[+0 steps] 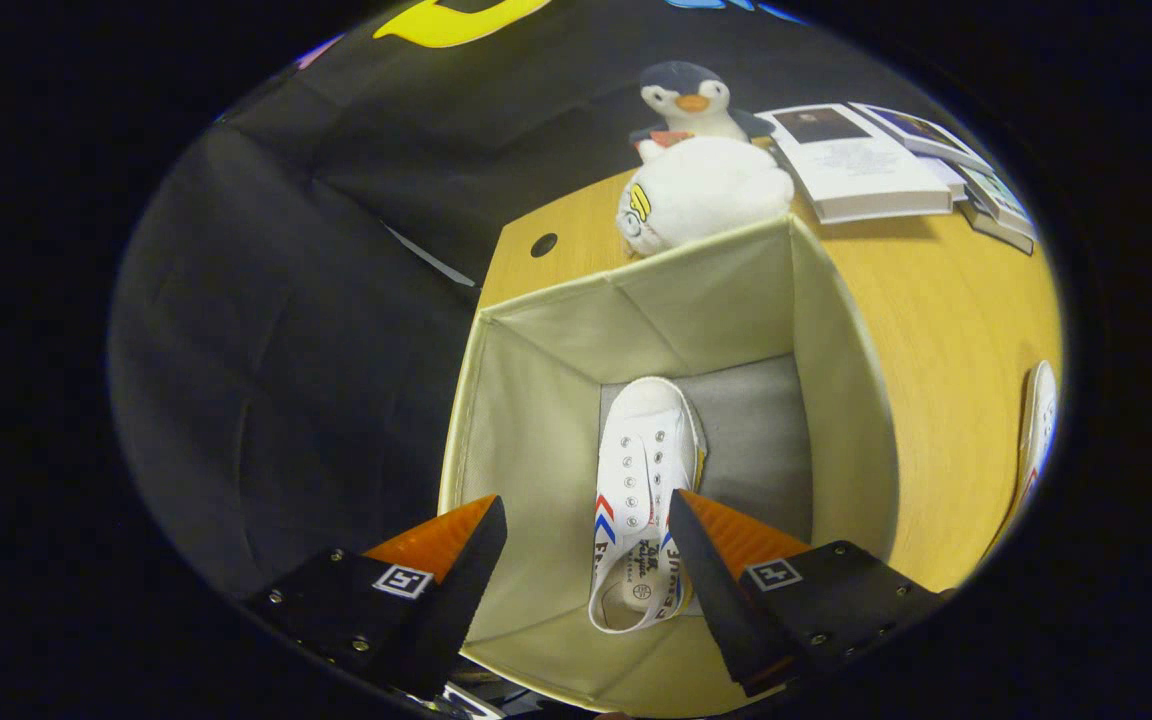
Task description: Open the storage box then place both shoes into the box .Put the left shoe in first, then the right shoe, with the right side of both shoes facing outward in a uniform manner.
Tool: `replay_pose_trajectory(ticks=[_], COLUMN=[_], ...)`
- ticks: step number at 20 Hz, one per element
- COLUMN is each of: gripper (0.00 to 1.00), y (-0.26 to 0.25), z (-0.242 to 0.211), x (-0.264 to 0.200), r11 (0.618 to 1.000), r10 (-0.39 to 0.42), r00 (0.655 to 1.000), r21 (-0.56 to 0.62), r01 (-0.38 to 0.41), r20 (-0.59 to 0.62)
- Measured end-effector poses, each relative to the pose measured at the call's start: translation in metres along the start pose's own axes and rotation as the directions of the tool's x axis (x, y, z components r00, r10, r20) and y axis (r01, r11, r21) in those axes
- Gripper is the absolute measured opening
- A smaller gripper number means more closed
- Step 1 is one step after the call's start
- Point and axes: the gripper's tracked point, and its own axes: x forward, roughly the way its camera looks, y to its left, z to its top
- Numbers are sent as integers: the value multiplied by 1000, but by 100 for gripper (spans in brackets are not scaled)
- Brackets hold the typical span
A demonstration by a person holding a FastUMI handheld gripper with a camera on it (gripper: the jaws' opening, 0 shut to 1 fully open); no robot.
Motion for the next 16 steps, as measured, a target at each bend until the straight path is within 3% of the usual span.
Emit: replay_pose_trajectory(ticks=[4, 7, 16], gripper=[98, 98, 98], y=[7, -6, -100], z=[15, 26, 43], x=[-49, -85, -154], r11=[997, 994, 992], r10=[59, 63, -40], r00=[995, 990, 973], r21=[-62, -92, -107], r01=[-54, -51, 65], r20=[77, 130, 229])
